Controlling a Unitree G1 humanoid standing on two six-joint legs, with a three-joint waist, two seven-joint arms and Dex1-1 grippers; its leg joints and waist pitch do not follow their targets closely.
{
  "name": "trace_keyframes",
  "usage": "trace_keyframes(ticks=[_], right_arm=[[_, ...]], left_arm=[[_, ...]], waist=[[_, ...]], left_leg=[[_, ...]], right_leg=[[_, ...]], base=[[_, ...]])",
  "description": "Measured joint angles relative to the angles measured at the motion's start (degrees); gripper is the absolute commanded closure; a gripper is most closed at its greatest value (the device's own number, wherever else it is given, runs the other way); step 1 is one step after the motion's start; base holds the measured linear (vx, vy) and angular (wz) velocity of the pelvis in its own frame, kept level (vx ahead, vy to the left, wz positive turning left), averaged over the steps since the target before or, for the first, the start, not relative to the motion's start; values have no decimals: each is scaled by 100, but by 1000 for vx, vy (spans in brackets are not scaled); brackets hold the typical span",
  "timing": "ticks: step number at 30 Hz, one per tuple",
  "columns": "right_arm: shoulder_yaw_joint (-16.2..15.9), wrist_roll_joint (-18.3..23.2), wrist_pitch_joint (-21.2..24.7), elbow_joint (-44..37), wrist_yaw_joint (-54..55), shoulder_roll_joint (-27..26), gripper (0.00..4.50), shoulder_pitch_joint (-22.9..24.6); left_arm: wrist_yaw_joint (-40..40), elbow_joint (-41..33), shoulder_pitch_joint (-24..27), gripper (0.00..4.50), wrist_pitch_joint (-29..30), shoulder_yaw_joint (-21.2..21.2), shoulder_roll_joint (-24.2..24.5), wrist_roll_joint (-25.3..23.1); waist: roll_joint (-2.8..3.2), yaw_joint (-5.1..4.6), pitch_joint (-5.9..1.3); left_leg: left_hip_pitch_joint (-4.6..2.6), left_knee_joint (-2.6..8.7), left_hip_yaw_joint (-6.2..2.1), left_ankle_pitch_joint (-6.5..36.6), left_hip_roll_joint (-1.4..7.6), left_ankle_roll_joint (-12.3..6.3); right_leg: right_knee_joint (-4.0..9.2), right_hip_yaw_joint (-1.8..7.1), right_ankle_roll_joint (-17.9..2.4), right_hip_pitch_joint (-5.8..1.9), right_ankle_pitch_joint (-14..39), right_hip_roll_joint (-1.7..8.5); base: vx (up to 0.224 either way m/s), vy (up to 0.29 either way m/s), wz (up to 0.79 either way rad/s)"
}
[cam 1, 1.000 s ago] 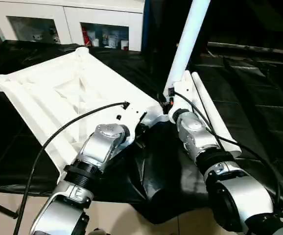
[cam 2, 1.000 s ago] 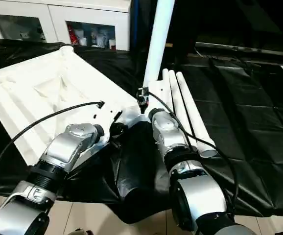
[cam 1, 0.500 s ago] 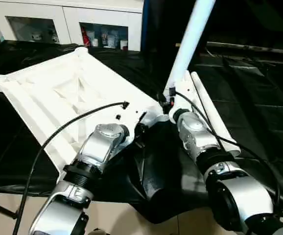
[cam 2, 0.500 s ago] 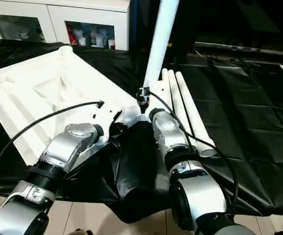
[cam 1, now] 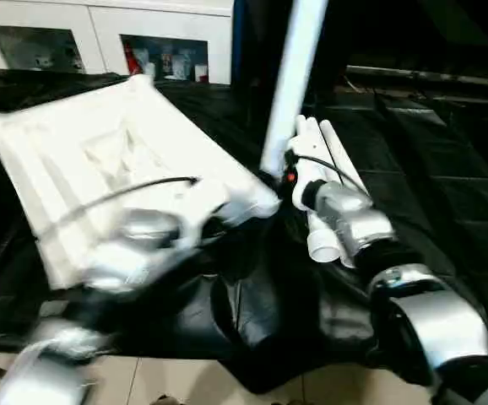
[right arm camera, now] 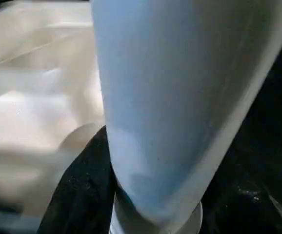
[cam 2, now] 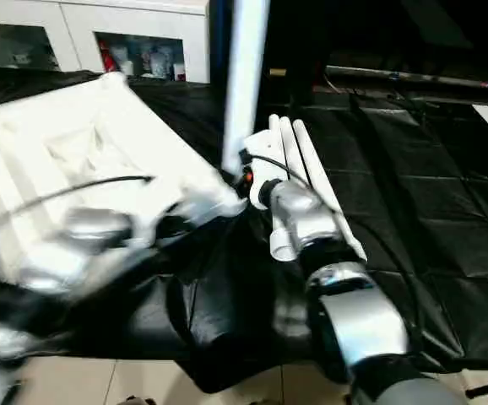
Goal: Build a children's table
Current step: Insert table leg to table base
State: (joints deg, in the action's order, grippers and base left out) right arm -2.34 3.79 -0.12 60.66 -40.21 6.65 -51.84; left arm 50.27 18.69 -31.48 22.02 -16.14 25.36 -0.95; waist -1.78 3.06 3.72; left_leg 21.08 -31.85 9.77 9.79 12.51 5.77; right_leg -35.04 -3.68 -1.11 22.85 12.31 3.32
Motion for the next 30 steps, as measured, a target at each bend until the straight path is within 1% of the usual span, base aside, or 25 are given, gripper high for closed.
trace_keyframes(ticks=[4,6,8,14,17,25,30], right_arm=[[-167,34,28,-412,-1281,356,261,248],[-245,93,53,-545,-1774,514,261,342],[-263,128,75,-626,-2050,570,261,420],[-319,261,202,-838,-2654,770,261,613],[-332,261,203,-881,-2722,781,261,662],[-500,230,197,-929,-2691,813,261,655],[-614,139,171,-1014,-2590,810,261,676]], left_arm=[[546,-274,177,450,-104,-18,322,141],[772,-280,194,450,-174,-55,422,219],[936,-280,211,450,-229,-58,498,246],[1277,-283,234,450,-318,-131,610,350],[1335,-283,238,450,-318,-141,627,350],[1335,-263,237,450,-324,-176,629,348],[1326,-155,236,450,-329,-176,594,342]], waist=[[-21,85,-12],[-27,175,-15],[-28,224,-15],[-31,303,-17],[-33,325,-19],[-40,330,-25],[-70,325,-45]], left_leg=[[6,-11,13,-10,3,-42],[7,-35,19,-4,8,-52],[6,-51,25,-2,15,-53],[-4,-88,27,8,22,-17],[-12,-95,26,6,25,-12],[-21,-101,22,2,26,-5],[-20,-117,18,2,26,-5]], right_leg=[[-2,-4,-13,-1,8,0],[-13,-4,-14,-2,8,1],[-24,-3,-15,-4,9,1],[-66,-2,-15,-15,8,5],[-91,-1,-15,-14,8,5],[-113,-2,-16,-17,7,5],[-118,-2,-17,-21,7,5]], base=[[0,0,0],[0,0,0],[0,0,0],[0,0,0],[0,0,0],[0,0,0],[0,0,0]])
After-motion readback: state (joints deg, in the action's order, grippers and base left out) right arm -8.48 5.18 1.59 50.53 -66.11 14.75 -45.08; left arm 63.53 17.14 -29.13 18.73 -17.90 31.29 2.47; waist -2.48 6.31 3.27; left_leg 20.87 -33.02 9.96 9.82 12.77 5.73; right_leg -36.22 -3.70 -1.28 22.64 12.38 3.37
